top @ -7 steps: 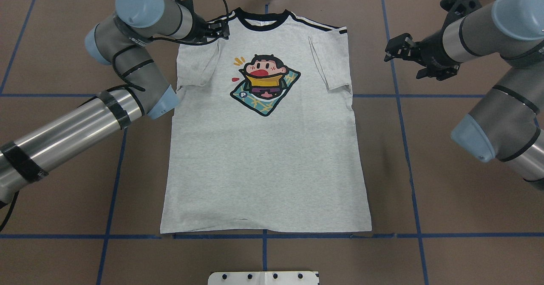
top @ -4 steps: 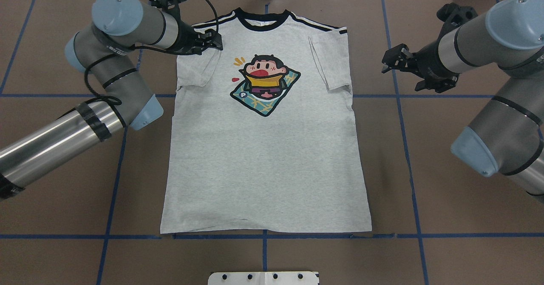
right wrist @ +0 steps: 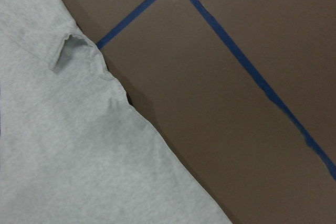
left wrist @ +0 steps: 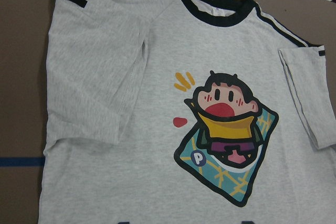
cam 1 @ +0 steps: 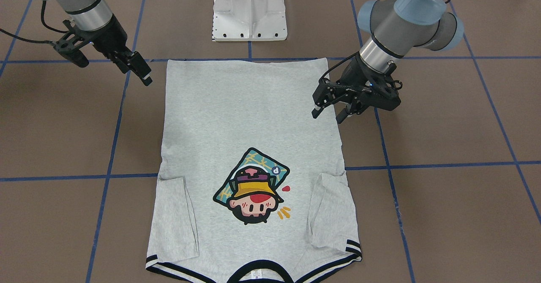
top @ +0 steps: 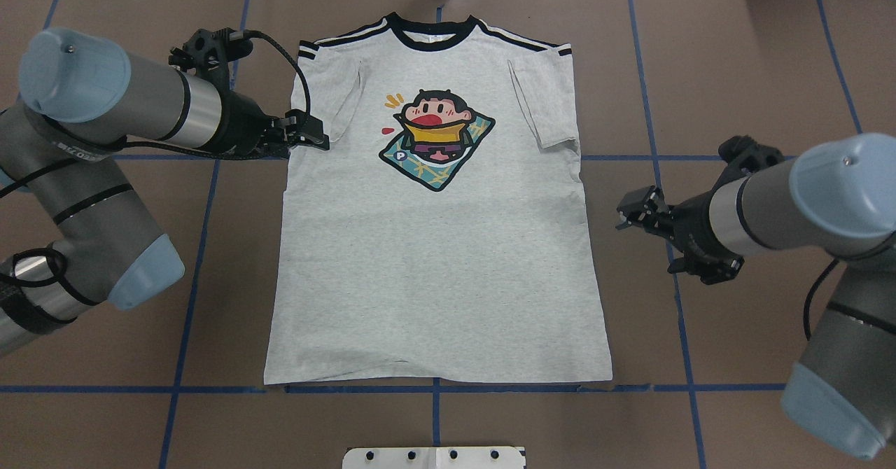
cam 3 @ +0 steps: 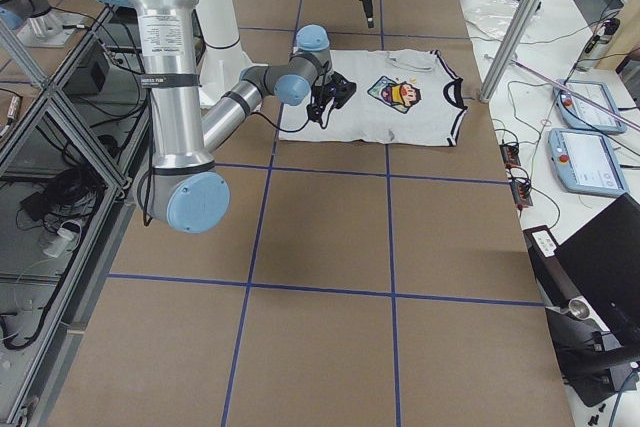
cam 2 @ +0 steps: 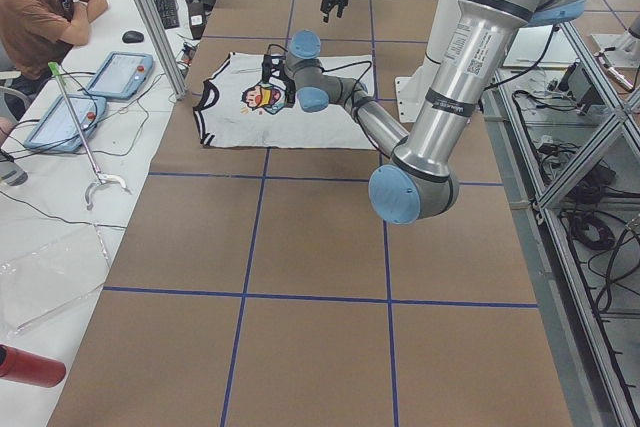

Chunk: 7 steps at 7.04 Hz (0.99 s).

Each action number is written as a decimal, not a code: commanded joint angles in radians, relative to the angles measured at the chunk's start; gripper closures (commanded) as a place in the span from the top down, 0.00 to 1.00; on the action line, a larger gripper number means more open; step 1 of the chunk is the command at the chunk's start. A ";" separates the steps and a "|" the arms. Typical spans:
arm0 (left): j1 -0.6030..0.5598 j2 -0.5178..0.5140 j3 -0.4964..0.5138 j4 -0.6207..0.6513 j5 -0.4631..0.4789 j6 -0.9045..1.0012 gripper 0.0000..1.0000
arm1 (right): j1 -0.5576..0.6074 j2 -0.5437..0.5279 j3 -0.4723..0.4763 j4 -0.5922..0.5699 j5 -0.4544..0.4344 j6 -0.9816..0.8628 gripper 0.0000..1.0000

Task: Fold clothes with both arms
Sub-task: 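Move the right gripper to the hem corner nearest the robot and grasp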

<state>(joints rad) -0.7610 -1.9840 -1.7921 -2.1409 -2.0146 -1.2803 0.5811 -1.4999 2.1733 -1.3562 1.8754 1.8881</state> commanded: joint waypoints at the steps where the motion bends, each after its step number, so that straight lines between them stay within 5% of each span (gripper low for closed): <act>1: 0.015 0.060 -0.081 0.019 -0.013 -0.007 0.77 | -0.232 -0.048 0.025 -0.003 -0.235 0.193 0.99; 7: 0.026 0.062 -0.093 0.015 -0.015 -0.005 0.79 | -0.369 -0.140 0.045 -0.001 -0.242 0.493 0.92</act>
<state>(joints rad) -0.7391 -1.9214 -1.8804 -2.1244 -2.0343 -1.2843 0.2314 -1.6302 2.2224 -1.3581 1.6255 2.3573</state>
